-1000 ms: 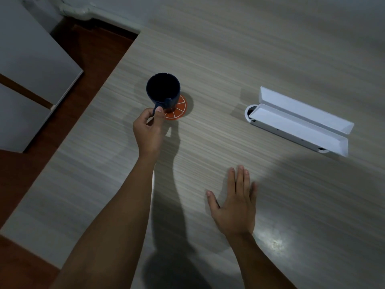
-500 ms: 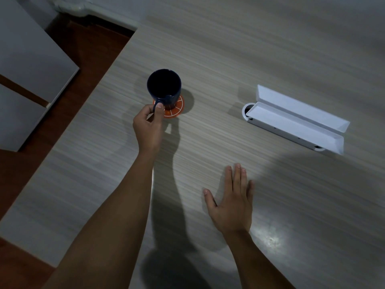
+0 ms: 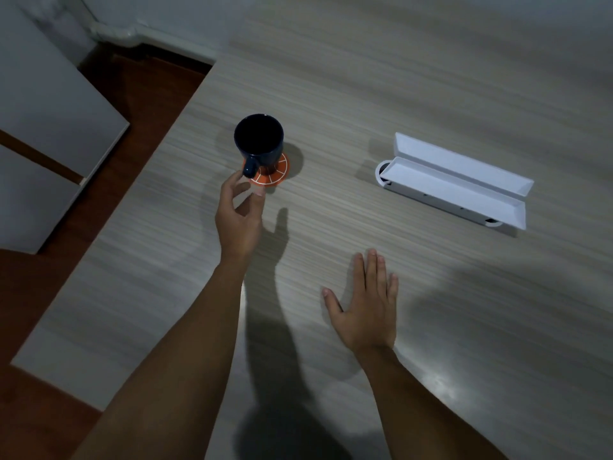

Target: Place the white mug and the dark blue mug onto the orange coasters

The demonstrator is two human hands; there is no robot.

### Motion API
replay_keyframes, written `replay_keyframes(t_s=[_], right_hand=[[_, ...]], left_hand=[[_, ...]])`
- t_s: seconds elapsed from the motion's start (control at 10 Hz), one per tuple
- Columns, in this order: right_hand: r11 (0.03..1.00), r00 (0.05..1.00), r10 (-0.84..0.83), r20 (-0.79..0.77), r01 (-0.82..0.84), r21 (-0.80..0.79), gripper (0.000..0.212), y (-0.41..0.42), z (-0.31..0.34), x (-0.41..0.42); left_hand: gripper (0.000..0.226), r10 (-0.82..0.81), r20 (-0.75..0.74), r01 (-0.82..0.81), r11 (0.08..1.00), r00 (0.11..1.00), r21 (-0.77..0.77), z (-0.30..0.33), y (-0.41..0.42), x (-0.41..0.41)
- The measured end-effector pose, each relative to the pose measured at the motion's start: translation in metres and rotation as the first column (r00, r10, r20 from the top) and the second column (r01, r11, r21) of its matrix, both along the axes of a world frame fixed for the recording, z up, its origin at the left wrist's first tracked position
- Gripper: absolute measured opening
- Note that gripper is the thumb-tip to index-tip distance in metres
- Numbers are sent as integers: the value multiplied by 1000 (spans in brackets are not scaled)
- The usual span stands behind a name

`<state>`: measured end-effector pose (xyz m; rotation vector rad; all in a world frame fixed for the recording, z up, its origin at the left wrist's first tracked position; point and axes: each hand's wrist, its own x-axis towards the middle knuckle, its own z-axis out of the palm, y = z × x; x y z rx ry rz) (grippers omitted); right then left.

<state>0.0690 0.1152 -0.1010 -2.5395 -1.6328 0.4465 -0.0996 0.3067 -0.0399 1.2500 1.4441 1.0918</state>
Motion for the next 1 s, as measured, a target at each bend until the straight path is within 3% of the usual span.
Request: replay_keyframes(t_s=[0.1, 0.2, 0.3, 0.4, 0.5, 0.6, 0.8, 0.9, 1.0], right_hand=[[999, 999, 6, -43, -8, -35, 93, 0, 5, 3], [999, 993, 18, -115, -24, -47, 89, -15, 7, 14], [999, 992, -27, -124, 23, -32, 83, -68, 8, 28], [995, 990, -92, -108, 87, -47, 80, -132, 5, 40], [990, 987, -132, -92, 126, -68, 80, -191, 2, 50], [981, 981, -178, -78, 171, -86, 80, -235, 2, 61], [957, 960, -270, -74, 259, -132, 85, -293, 7, 85], [975, 963, -215, -163, 203, -88, 83, -302, 12, 90], [966, 880, -256, -400, 252, -64, 75, -297, 32, 106]], left_hand=[[47, -117, -94, 108, 990, 989, -95, -2, -30, -11], [39, -354, -406, 326, 935, 843, -138, -11, -63, -16], [43, -526, -553, 500, 839, 646, -215, -18, -101, -6], [57, -592, -682, 621, 742, 429, -254, -25, -145, 21], [70, -644, -730, 756, 589, 228, -284, -30, -199, 54], [81, -675, -733, 819, 466, 85, -335, -37, -258, 87], [90, -609, -788, 828, 394, -90, -399, -50, -343, 125], [86, -582, -805, 816, 407, -115, -410, -56, -350, 126], [88, -582, -805, 812, 412, -113, -412, -55, -347, 125]])
